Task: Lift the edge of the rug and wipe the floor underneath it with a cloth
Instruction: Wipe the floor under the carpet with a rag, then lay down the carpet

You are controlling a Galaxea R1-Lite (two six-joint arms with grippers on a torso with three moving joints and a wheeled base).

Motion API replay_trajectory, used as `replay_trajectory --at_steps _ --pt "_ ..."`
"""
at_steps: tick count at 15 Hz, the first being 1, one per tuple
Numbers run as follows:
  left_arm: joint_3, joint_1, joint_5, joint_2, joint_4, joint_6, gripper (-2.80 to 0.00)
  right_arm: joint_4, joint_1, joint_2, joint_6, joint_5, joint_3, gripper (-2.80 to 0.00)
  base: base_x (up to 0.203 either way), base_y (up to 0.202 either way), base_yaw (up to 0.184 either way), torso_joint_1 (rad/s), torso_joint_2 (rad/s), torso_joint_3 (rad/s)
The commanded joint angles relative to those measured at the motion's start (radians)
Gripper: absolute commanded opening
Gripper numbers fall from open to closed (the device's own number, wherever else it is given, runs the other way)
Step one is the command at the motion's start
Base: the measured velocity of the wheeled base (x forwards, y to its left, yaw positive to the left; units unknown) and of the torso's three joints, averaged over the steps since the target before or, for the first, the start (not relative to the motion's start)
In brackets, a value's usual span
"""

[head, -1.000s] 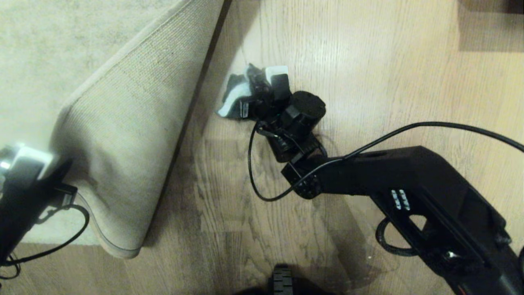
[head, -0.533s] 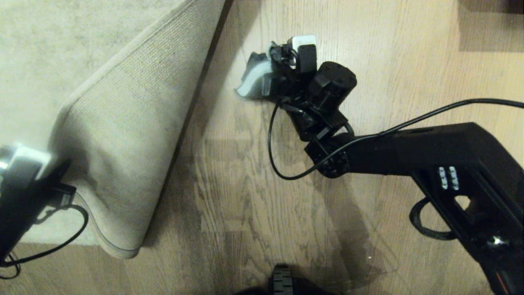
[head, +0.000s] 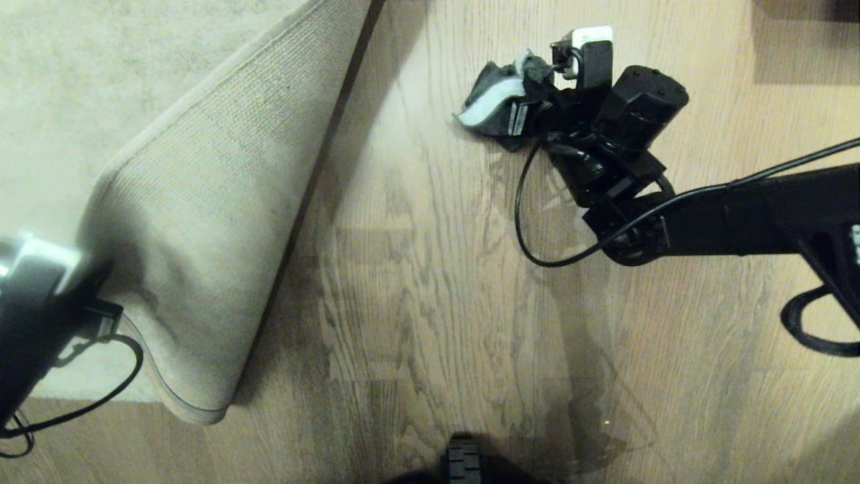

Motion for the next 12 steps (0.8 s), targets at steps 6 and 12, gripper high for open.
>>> replay_trajectory --at_steps 6,12 --pt "0.013 -0.001 -0.004 -0.008 -0.048 0.003 -2.80 0.049 -0.153 -0.433 0.037 0.044 0.520 -2.80 0.000 0.000 0.000 0.000 0.00 0.000" --pt "0.044 -0.035 -0.002 -0.022 -0.048 0.006 -2.80 0.120 -0.309 -0.763 0.132 0.067 0.946 -2.80 0.000 0.000 0.000 0.000 0.00 0.000"
